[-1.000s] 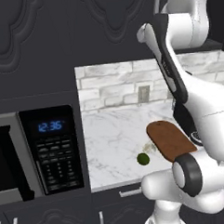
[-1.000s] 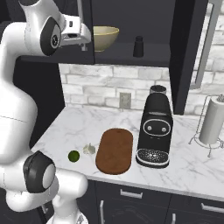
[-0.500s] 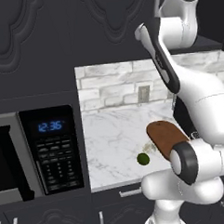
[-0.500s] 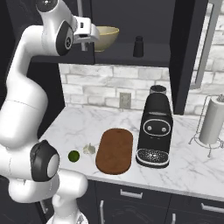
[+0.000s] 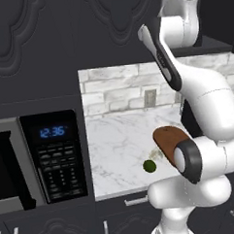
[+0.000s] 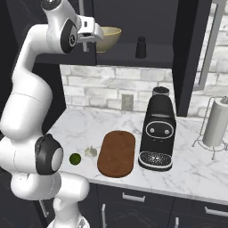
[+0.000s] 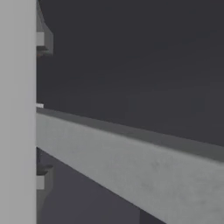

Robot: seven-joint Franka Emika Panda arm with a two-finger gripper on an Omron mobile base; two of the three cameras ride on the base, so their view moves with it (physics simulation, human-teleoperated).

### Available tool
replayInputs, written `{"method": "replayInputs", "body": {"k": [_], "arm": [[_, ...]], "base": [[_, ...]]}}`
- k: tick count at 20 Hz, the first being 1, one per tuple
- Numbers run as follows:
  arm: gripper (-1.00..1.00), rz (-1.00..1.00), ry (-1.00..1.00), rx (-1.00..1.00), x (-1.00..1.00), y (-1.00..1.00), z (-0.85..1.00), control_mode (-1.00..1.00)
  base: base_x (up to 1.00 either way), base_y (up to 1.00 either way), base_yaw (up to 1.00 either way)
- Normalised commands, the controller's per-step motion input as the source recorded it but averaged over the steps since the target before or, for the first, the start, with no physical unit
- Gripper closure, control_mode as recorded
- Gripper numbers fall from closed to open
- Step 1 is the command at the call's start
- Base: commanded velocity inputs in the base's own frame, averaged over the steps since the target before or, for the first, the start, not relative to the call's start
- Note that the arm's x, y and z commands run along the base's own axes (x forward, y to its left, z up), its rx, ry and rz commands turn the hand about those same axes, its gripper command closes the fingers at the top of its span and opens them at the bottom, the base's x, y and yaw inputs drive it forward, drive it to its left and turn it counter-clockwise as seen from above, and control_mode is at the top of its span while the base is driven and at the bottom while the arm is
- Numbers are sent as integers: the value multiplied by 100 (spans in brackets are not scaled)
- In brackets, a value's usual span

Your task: Open the cabinet. Place the bowl and condiment on the counter. Then place the lime and garlic on the cutting board.

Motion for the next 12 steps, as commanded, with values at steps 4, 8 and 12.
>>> {"method": "replayInputs", "body": {"k": [4, 8, 12], "arm": [[100, -2, -9, 0, 1, 0, -4, -100], [100, 0, -27, 0, 4, 0, -26, -100], [100, 0, -19, 0, 19, 0, -16, -100]], "base": [[0, 0, 0], [0, 0, 0], [0, 0, 0]]}}
